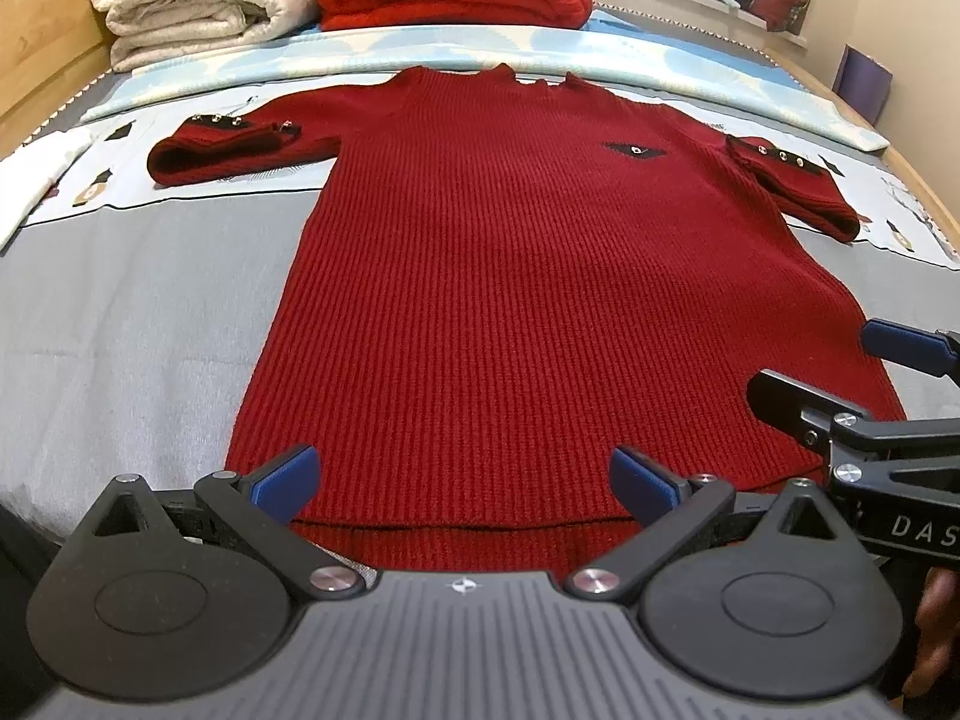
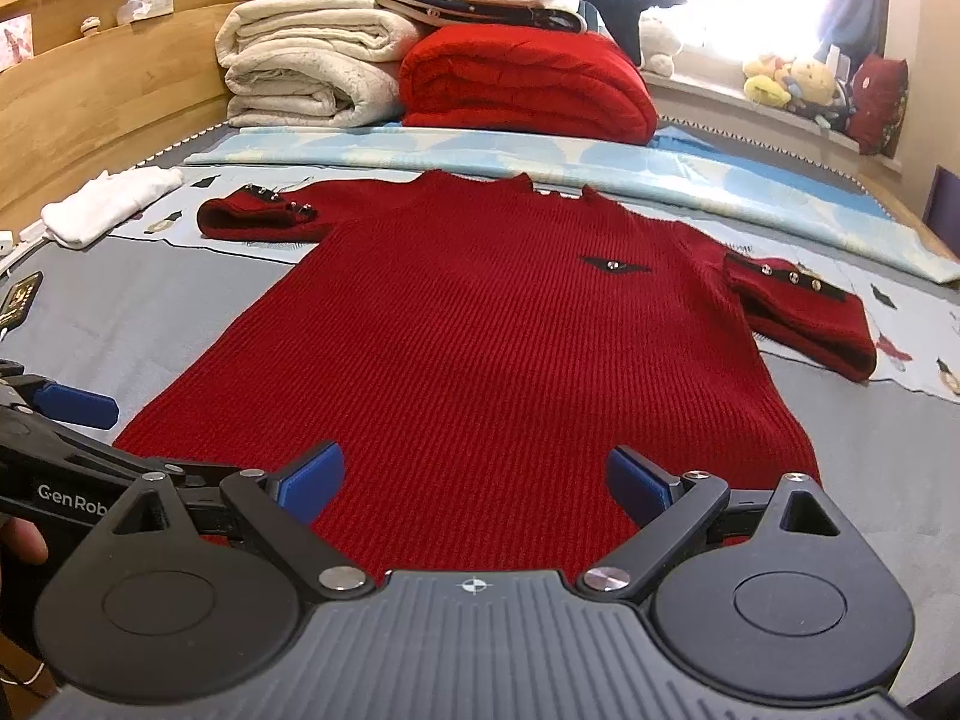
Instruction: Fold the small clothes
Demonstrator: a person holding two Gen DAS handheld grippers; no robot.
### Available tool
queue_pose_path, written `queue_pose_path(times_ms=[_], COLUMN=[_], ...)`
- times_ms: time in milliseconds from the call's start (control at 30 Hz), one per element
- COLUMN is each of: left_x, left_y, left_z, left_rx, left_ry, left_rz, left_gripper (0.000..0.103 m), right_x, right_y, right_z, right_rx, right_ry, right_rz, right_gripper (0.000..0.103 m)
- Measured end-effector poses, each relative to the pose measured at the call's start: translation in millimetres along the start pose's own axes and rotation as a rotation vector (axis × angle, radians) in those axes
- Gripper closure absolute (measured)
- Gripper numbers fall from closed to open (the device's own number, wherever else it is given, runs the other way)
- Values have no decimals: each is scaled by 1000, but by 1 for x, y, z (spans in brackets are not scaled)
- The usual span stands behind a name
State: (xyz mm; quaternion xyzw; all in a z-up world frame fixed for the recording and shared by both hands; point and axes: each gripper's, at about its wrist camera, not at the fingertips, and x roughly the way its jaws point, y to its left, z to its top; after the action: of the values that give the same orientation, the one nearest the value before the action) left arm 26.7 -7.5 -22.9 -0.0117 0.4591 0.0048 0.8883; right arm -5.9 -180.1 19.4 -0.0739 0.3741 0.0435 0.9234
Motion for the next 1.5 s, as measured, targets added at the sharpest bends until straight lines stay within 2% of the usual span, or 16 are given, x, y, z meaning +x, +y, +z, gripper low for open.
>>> queue_pose_path(times_ms=[233, 700, 833, 900, 967, 1067, 1167, 1267, 1367, 1433, 1500], left_x=[2, 6, 5, 4, 1, -13, -30, -31, -13, 10, 33], left_y=[0, -2, -3, -4, -3, 6, 23, 45, 78, 102, 118], left_z=[0, 0, -1, -1, 0, 9, 31, 53, 66, 67, 71], left_rx=[3, 9, 11, 19, 32, 56, 193, 293, 228, 81, -61], left_ry=[9, 19, 16, 9, -12, -107, -240, -271, -225, -147, -58], left_rz=[6, 7, -1, -2, 2, 1, 8, 0, -24, -33, -68], left_gripper=[0, 0, 0, 0, 0, 1, 7, 22, 37, 39, 39], right_x=[2, 5, 3, 0, -7, -20, -37, -41, -29, -12, 2], right_y=[-1, 0, 3, 3, -5, -33, -73, -116, -157, -182, -199], right_z=[-1, -1, 0, 0, 5, 20, 38, 51, 49, 40, 37], right_rx=[23, 16, 0, -7, 4, 96, 146, 74, 69, 164, 251], right_ry=[22, 38, 24, -9, -68, -143, -204, -239, -183, -97, -40], right_rz=[24, 20, -3, -45, -101, -176, -183, -220, -235, -259, -226], right_gripper=[8, 8, 8, 11, 17, 25, 25, 25, 25, 30, 34])
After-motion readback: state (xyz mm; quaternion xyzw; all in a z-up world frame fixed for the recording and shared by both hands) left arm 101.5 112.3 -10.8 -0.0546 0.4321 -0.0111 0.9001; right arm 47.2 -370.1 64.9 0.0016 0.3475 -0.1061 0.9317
